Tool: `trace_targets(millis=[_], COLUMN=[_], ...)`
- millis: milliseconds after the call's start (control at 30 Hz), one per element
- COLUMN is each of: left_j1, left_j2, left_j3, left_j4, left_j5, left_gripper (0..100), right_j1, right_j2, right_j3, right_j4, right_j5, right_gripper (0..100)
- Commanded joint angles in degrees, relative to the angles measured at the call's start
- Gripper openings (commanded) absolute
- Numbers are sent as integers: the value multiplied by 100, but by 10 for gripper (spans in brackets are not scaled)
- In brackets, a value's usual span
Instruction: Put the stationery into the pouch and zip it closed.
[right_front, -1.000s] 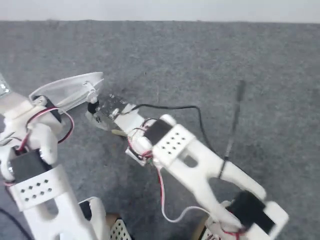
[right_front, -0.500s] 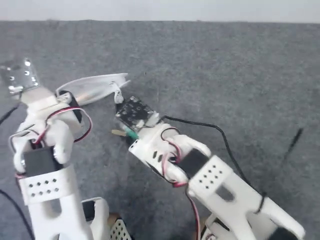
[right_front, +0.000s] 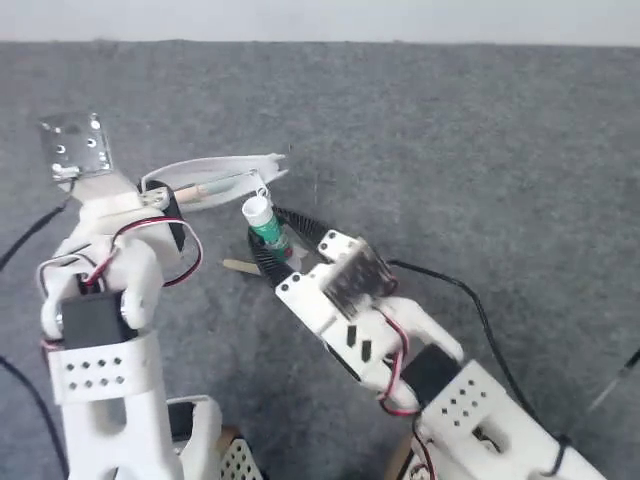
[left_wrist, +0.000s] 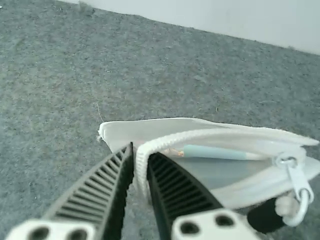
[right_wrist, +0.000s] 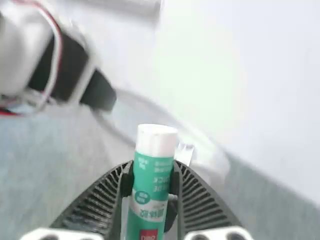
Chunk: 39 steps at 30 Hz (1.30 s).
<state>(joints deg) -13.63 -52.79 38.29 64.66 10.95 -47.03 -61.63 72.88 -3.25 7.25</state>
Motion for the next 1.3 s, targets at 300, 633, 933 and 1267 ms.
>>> trace_targets(millis=[300,633,933,1267], left_j1=[53,62,44,26], left_j2=[-237,-237,-237,-237], left_j3=[-127,-101,-22,22], left_j4=[-26,-26,-35,-105], left_j5=[-44,-35,-26,-18], left_gripper=[12,12,12,12], right_j1=[-295,-277,-207,-127], right_j2=[-356,629,3196,5297], right_j3=[167,-563,-1495,-1591], right_j4=[-1991,-3257,-5174,-7345], right_j5=[-1143,-1582,-1389,-492], right_gripper=[6,6,6,6])
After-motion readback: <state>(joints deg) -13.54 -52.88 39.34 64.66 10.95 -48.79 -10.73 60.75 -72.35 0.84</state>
